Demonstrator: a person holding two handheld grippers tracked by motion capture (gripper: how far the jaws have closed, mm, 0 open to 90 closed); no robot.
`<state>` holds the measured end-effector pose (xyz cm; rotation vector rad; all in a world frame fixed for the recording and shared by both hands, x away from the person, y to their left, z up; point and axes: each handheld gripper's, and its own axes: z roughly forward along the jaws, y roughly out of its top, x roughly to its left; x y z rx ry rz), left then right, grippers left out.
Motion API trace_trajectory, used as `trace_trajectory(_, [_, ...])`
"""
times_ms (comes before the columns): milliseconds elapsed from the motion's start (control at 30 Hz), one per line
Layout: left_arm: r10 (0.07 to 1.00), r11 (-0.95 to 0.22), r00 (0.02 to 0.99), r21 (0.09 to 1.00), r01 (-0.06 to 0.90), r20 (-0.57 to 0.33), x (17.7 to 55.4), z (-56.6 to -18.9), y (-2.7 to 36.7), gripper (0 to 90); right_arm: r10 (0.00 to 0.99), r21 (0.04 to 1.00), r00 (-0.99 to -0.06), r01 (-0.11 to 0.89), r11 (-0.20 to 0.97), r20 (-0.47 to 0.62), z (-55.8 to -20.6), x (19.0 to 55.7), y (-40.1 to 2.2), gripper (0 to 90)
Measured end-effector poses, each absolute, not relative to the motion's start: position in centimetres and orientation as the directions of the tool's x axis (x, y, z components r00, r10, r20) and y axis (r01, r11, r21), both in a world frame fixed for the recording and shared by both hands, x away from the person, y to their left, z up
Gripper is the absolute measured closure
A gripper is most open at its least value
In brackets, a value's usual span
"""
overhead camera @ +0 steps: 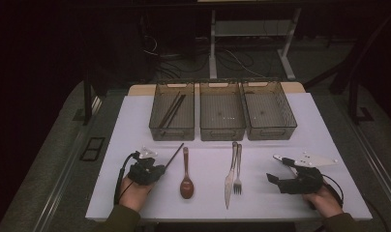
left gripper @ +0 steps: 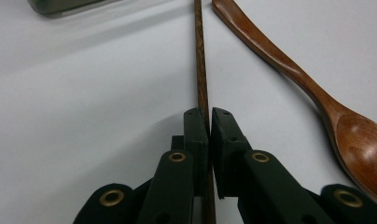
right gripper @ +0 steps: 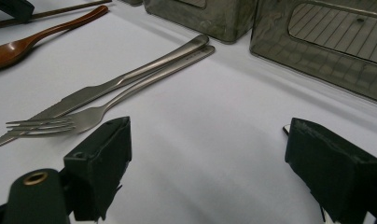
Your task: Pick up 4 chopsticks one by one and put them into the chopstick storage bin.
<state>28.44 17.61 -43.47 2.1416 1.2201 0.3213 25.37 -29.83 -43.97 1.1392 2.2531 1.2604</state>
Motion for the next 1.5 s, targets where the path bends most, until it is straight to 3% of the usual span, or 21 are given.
trace_trajectory(1500, [0.731,-0.319,0.662,0.777,0.543,-0.163,29.0,-38.7,18.8,84.5,0.769,0.820,-0.631,0.490,0.294,0.102,-44.2,25.6,-29.5,14.2])
